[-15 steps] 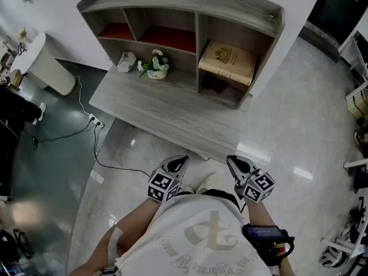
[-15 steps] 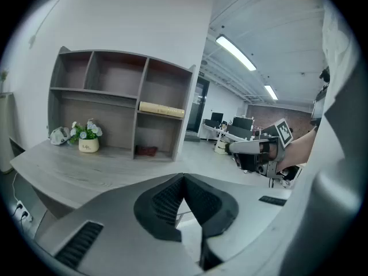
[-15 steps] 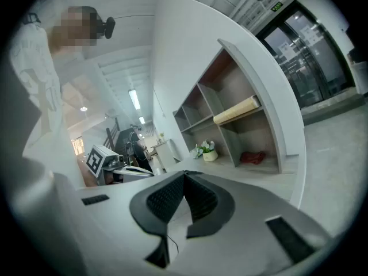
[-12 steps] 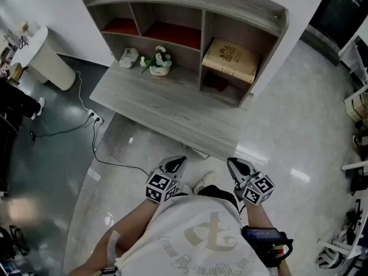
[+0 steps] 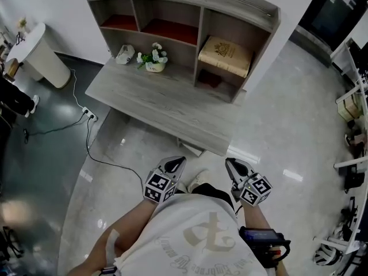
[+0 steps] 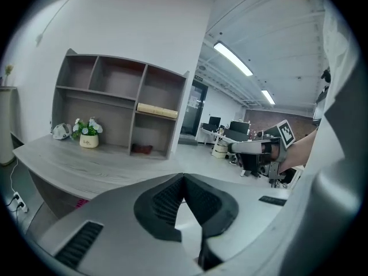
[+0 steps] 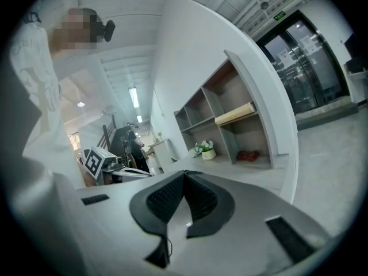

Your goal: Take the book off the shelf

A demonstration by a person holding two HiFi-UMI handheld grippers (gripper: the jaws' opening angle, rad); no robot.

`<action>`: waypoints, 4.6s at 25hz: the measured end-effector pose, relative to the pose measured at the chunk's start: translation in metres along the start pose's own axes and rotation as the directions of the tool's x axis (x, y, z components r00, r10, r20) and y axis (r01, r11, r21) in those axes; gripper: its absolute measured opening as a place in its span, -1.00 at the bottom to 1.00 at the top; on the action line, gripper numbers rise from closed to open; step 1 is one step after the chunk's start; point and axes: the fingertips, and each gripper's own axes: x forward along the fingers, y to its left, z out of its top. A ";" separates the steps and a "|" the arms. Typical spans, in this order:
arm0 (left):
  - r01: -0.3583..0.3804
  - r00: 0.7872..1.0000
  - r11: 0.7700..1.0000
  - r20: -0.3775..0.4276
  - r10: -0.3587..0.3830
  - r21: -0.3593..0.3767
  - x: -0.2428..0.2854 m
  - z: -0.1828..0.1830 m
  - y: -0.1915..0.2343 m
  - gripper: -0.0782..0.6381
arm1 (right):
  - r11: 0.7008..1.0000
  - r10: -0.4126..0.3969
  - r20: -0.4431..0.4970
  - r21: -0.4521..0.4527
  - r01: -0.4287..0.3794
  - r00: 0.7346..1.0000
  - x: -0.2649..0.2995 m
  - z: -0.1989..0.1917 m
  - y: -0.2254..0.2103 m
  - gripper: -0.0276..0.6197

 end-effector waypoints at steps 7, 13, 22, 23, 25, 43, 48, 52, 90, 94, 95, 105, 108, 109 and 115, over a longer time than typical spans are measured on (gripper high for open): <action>0.025 1.000 1.000 -0.008 -0.025 0.007 0.002 -0.005 -0.013 -0.74 | 1.000 -0.031 0.017 0.003 0.031 0.999 -0.010 0.001 -0.001 -0.91; 0.024 1.000 1.000 -0.016 -0.024 -0.001 -0.002 -0.012 -0.013 -0.74 | 0.999 -0.047 0.005 0.021 0.047 0.999 -0.013 -0.007 -0.002 -0.91; 0.024 0.999 1.000 -0.024 -0.024 -0.013 -0.004 -0.020 -0.006 -0.74 | 0.998 -0.063 -0.018 0.016 0.063 0.998 -0.008 -0.011 0.001 -0.91; 0.026 0.999 1.000 -0.022 -0.026 -0.009 -0.004 -0.018 -0.006 -0.74 | 0.998 -0.066 -0.019 0.016 0.066 0.998 -0.008 -0.010 -0.001 -0.91; 0.028 0.999 1.000 -0.020 -0.029 -0.004 -0.004 -0.017 -0.005 -0.74 | 0.997 -0.072 -0.020 0.015 0.072 0.997 -0.007 -0.009 -0.003 -0.91; 0.002 0.999 1.000 -0.051 -0.002 0.006 0.026 -0.003 0.024 -0.74 | 0.999 -0.040 -0.022 0.028 0.041 0.999 0.034 0.005 -0.042 -0.90; -0.007 0.998 1.000 -0.059 0.007 0.005 0.050 0.010 0.031 -0.74 | 0.998 -0.037 -0.027 0.043 0.038 0.999 0.043 0.012 -0.069 -0.91; -0.010 0.998 1.000 -0.069 0.011 0.010 0.071 0.021 0.035 -0.74 | 0.998 -0.028 -0.023 0.051 0.029 0.999 0.050 0.021 -0.092 -0.90; -0.057 0.997 0.985 -0.050 0.066 0.160 0.239 0.141 0.058 -0.74 | 0.999 0.027 0.016 0.020 -0.028 1.000 0.085 0.105 -0.269 -0.90; -0.040 0.998 0.978 -0.038 0.049 0.204 0.242 0.162 0.070 -0.74 | 1.000 -0.007 0.038 0.029 0.006 0.999 0.090 0.111 -0.266 -0.90; -0.036 0.998 0.974 -0.036 0.045 0.226 0.244 0.167 0.073 -0.74 | 0.999 -0.015 0.041 0.030 0.014 0.999 0.091 0.112 -0.265 -0.90; -0.042 0.996 0.884 -0.052 0.075 0.466 0.251 0.192 0.097 -0.74 | 0.995 -0.091 0.086 0.042 0.088 0.992 0.092 0.124 -0.255 -0.90; -0.045 0.995 0.841 -0.049 0.085 0.540 0.253 0.201 0.099 -0.71 | 0.993 -0.109 0.096 0.046 0.105 0.989 0.092 0.124 -0.252 -0.90; -0.040 0.995 0.825 -0.051 0.083 0.563 0.254 0.203 0.098 -0.61 | 0.993 -0.115 0.098 0.046 0.111 0.989 0.091 0.124 -0.251 -0.90; -0.054 0.995 0.701 -0.018 0.096 0.711 0.264 0.231 0.093 -0.26 | 0.989 -0.144 0.116 0.048 0.139 0.983 0.083 0.127 -0.245 -0.90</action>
